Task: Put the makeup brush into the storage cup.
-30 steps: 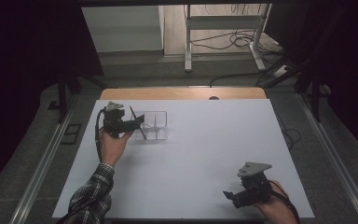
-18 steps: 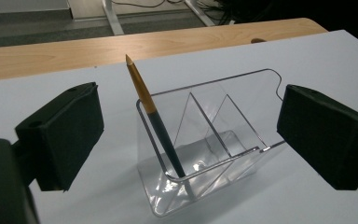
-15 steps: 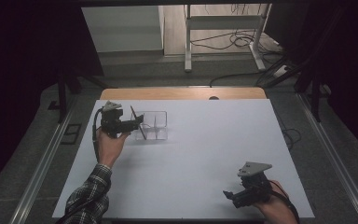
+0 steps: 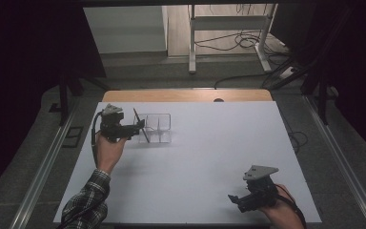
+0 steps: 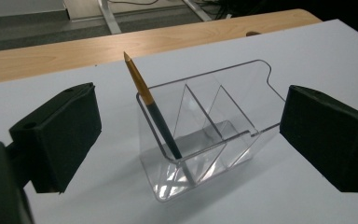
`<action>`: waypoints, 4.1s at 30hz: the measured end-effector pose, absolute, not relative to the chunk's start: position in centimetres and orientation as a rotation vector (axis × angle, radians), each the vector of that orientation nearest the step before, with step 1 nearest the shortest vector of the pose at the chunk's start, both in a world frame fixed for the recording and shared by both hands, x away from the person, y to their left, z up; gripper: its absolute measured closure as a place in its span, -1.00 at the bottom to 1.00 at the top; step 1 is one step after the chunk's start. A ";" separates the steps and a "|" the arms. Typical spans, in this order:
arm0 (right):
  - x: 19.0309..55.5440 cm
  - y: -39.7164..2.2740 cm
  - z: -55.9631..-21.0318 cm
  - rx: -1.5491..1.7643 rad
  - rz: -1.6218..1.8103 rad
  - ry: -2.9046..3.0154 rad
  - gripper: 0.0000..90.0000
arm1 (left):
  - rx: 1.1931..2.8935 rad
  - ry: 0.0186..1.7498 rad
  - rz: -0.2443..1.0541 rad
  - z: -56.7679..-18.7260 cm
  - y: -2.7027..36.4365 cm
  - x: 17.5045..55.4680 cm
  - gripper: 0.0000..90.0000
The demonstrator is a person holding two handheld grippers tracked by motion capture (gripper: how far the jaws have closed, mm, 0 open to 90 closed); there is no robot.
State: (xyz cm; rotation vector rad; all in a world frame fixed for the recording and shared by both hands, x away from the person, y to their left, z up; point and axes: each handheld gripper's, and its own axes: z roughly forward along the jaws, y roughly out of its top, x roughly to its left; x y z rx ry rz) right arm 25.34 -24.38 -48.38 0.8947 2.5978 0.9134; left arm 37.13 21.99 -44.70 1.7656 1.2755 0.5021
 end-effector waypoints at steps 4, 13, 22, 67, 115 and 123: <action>25.4 -24.4 -48.4 0.892 0.918 2.595 -0.93 | 1.773 1.262 0.506 -44.6 21.9 36.7 -0.89; 25.4 -24.4 -48.3 0.894 0.921 2.592 -0.93 | 1.796 1.228 0.508 -44.5 21.9 35.8 -0.89; 25.3 -24.4 -48.4 0.894 0.919 2.594 -0.93 | 1.809 1.201 0.494 -45.1 21.9 34.8 -0.90; 25.2 -24.4 -48.1 0.889 0.934 2.583 -0.93 | 1.829 1.108 0.458 -46.1 20.4 31.5 -0.91; 25.2 -25.1 -47.5 0.950 1.036 2.511 -1.00 | 1.854 1.057 0.414 -46.7 20.5 27.2 -0.91; 25.3 -25.2 -47.5 0.952 1.031 2.508 -1.00 | 1.863 1.056 0.409 -46.9 20.7 26.4 -0.91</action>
